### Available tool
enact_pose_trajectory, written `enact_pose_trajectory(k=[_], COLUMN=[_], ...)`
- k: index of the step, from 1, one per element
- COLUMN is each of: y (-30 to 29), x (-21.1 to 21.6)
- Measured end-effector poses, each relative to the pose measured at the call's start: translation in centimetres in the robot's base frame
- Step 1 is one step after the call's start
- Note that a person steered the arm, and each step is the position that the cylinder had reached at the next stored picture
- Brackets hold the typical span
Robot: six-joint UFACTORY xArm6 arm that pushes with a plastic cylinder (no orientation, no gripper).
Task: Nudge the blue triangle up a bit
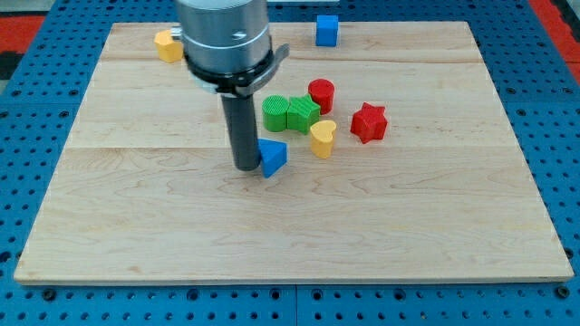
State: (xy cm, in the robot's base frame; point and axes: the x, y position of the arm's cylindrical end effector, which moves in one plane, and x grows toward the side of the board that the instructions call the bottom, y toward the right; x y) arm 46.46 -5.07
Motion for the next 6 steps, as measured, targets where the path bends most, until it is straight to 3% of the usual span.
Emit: enact_pose_trajectory(k=[1, 3, 4, 5, 6], y=[-2.1, 4.5, 5.8, 3.9, 3.9], x=[1.3, 4.9, 1.7, 1.3, 5.2])
